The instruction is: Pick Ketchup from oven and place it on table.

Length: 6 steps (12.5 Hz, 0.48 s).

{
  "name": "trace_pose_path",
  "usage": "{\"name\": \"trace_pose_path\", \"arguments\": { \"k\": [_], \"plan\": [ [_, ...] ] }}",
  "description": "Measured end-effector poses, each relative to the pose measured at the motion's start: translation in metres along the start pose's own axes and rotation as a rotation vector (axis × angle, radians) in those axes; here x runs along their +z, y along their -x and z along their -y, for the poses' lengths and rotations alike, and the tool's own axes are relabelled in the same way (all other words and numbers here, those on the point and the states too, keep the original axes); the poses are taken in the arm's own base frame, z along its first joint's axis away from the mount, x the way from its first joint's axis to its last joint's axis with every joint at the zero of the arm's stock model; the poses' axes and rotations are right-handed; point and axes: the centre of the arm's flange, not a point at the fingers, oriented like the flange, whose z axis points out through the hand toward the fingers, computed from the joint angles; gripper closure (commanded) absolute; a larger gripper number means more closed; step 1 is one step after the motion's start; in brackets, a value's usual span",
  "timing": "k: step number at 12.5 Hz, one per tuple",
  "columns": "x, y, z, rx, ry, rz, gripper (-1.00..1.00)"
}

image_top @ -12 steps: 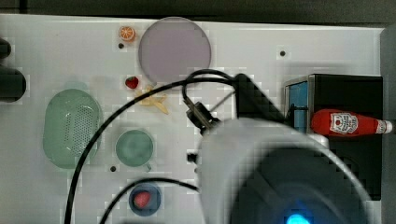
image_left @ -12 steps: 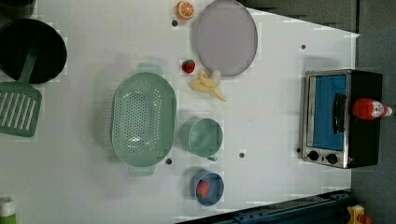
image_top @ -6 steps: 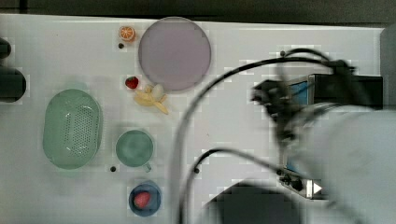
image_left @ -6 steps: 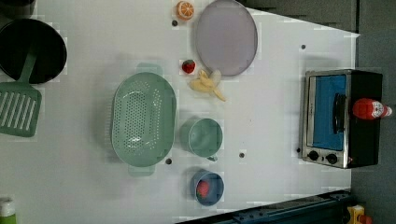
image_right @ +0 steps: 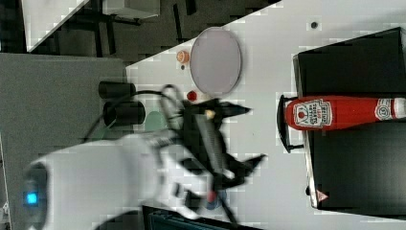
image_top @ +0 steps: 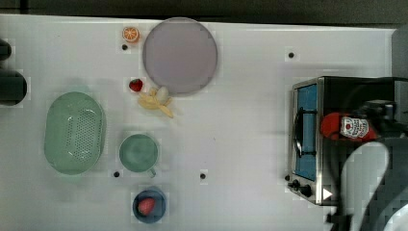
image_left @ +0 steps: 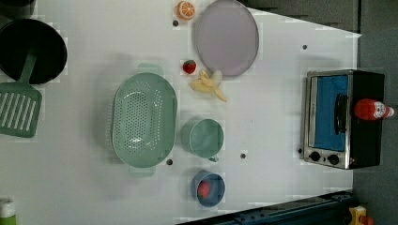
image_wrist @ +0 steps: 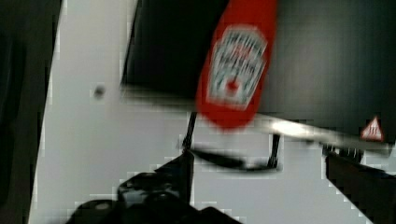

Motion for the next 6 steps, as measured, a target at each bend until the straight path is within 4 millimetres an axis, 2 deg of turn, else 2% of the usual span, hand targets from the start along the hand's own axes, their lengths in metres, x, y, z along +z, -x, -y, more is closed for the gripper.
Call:
{"name": "trace_pose_path", "arguments": {
  "k": [1,3,6],
  "plan": [
    [0.009,-0.015,-0.006,0.025,0.026,-0.01,-1.0],
    [0.017,-0.033,-0.006,0.051,0.051,-0.029,-1.0],
    [0.041,-0.052,0.005,0.124,0.008,0.003,-1.0]
  ]
}}
